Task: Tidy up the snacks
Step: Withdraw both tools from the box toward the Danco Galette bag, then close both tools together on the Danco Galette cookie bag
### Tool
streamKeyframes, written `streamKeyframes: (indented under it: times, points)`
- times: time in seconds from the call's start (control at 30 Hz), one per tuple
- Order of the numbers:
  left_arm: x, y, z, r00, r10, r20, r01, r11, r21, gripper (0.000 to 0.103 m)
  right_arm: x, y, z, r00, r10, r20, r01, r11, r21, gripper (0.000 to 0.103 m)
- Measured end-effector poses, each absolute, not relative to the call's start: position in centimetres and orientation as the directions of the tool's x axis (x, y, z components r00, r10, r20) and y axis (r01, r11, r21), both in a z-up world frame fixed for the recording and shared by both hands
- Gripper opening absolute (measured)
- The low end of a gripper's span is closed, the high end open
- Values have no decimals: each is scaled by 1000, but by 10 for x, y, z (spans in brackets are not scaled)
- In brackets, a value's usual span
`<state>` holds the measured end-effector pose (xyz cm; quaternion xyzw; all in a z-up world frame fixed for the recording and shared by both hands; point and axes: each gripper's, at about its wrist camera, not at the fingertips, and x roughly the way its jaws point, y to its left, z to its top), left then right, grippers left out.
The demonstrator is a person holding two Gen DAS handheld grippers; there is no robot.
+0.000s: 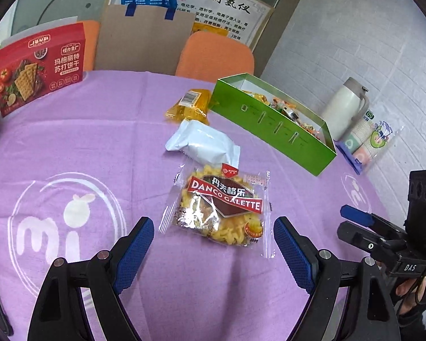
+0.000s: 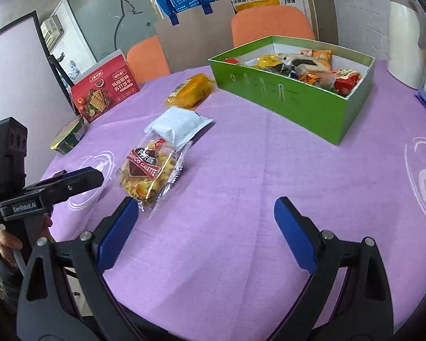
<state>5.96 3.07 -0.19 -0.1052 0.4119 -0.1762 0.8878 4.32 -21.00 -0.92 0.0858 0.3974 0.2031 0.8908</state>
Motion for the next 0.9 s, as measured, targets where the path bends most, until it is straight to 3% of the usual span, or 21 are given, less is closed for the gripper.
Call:
streamKeyframes:
  times: [0.2, 0.27, 0.37, 0.43, 0.67, 0.8, 0.9]
  points:
    - [78, 37, -7, 584, -441, -682, 234, 895, -379, 84, 56, -187, -13, 585, 489, -647, -299, 871, 389, 96]
    - [88, 37, -10, 561, -453, -693, 242, 890, -386, 78, 63, -185, -9, 625, 489, -609, -268, 866, 422, 96]
    - [94, 41, -7, 566, -433, -701, 243, 901, -360, 78, 69, -191, 4, 739, 445, -506, -191, 858, 476, 96]
    - [93, 44, 1, 590, -399, -702, 252, 917, -310, 78, 70, -190, 8, 769, 416, -484, -174, 866, 468, 96]
    - [95, 43, 21, 597, -332, -731, 315, 934, -167, 78, 51, -181, -6, 782, 365, -505, -203, 915, 348, 96]
    - [92, 36, 39, 615, -370, -697, 358, 918, -171, 78, 52, -185, -8, 744, 417, -522, -222, 891, 396, 96]
    - [93, 28, 24, 573, -396, -717, 374, 905, -201, 78, 57, -178, -19, 692, 449, -565, -237, 881, 409, 96]
